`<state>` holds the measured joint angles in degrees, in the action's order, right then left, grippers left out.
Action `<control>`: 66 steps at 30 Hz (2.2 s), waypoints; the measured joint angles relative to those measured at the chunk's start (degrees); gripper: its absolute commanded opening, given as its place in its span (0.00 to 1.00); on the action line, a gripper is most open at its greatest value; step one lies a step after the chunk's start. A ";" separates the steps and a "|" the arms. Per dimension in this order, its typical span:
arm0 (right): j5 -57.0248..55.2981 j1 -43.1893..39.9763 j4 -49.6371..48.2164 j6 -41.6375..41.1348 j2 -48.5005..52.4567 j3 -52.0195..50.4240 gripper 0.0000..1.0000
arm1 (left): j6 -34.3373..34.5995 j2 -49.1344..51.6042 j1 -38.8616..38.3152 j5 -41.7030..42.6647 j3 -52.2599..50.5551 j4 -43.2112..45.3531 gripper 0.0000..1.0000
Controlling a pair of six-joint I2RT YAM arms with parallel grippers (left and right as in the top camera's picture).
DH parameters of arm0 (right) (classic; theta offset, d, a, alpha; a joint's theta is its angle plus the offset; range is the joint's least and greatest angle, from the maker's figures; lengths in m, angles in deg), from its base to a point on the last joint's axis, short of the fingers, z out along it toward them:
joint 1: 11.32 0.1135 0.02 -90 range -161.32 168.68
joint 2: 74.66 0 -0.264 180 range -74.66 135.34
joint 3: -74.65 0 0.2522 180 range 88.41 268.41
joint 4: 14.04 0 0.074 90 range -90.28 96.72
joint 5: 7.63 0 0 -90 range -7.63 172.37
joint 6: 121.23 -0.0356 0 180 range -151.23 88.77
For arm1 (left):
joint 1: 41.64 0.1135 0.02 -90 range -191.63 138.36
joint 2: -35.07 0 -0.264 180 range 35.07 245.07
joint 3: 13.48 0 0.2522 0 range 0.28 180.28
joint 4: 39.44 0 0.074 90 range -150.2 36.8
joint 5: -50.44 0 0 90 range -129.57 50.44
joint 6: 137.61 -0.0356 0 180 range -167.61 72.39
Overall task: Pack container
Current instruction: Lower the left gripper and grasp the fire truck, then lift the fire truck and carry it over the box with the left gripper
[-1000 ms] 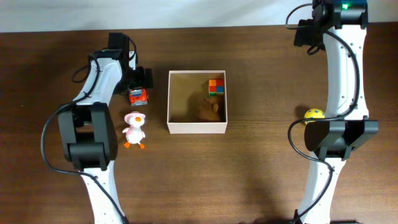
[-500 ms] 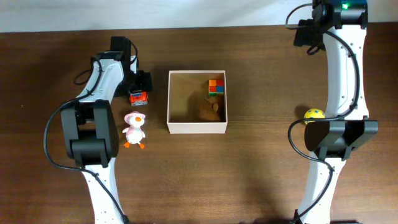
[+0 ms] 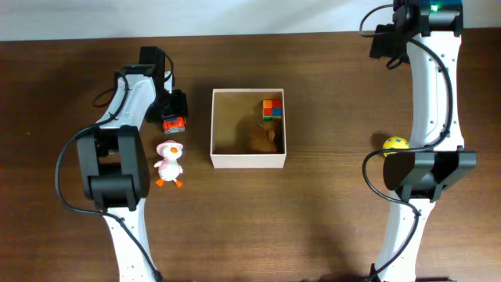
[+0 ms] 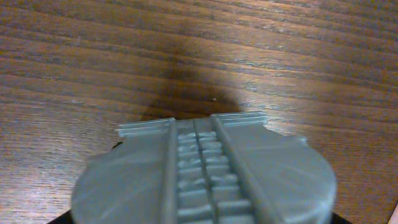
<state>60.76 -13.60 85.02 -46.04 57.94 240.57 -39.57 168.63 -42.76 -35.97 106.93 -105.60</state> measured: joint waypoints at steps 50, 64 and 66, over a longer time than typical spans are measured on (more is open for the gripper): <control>0.02 0.00 0.02 -0.02 0.00 0.00 0.99 | 4.50 0.94 -22.40 0.02 35.91 -36.35 0.61; 0.02 0.00 0.02 0.02 -0.02 0.00 0.99 | 8.13 0.96 -22.86 0.00 24.28 -29.16 0.61; 0.02 0.00 0.02 0.00 0.00 0.00 0.99 | 8.33 0.96 -22.86 0.00 23.61 -27.71 0.61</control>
<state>60.79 -13.60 85.04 -46.04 57.94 240.57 -31.25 169.59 -65.62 -35.97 130.54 -133.31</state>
